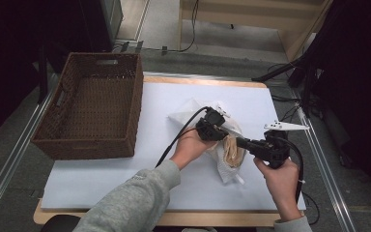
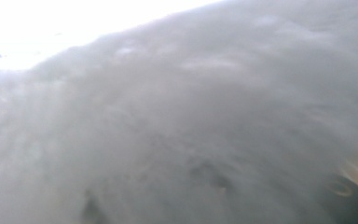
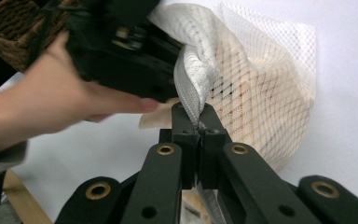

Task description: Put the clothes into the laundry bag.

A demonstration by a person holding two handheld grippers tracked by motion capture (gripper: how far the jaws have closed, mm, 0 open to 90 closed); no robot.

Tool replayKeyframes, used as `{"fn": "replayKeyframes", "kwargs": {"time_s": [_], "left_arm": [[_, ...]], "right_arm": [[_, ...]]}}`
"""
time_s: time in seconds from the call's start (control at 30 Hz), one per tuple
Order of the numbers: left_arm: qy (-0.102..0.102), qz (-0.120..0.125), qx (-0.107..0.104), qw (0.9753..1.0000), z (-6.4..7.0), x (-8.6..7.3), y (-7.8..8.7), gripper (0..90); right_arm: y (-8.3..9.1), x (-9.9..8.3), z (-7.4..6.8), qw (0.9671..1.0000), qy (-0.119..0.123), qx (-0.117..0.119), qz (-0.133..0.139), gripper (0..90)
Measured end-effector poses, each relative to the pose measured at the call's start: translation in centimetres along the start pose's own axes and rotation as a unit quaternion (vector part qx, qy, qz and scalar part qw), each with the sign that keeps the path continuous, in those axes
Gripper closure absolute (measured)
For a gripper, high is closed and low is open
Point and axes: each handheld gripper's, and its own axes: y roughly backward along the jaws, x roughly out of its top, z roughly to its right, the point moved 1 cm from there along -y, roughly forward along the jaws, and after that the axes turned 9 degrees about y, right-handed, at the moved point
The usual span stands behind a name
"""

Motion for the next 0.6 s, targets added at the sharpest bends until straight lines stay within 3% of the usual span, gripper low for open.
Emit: {"fn": "replayKeyframes", "kwargs": {"time_s": [0.13, 0.2, 0.27, 0.37, 0.6], "left_arm": [[-0.01, -0.001, -0.019, 0.9998, 0.5, -0.9, 2.2, 89.7], [-0.009, 0.002, -0.021, 0.9997, 0.5, -1.2, 2.8, 90.0], [-0.012, 0.007, -0.023, 0.9996, 0.2, -2.2, 4.4, 90.0], [0.002, 0.012, -0.026, 0.9996, -0.5, -3.6, 5.4, 90.0], [0.026, 0.007, -0.005, 0.9996, -2.7, -7.2, 6.4, 90.0]], "right_arm": [[-0.3, -0.1, 0.2, 1.0, 0.002, -0.004, -0.003, 89.0], [-0.4, -0.1, 0.3, 1.0, 0.002, -0.005, -0.003, 89.0], [-0.4, -0.1, 0.4, 1.0, 0.001, -0.006, -0.003, 89.0], [-0.5, -0.1, 0.6, 1.0, 0.0, -0.006, -0.003, 89.0], [-0.7, 0.0, 0.7, 1.0, 0.001, -0.005, -0.005, 88.9]]}}
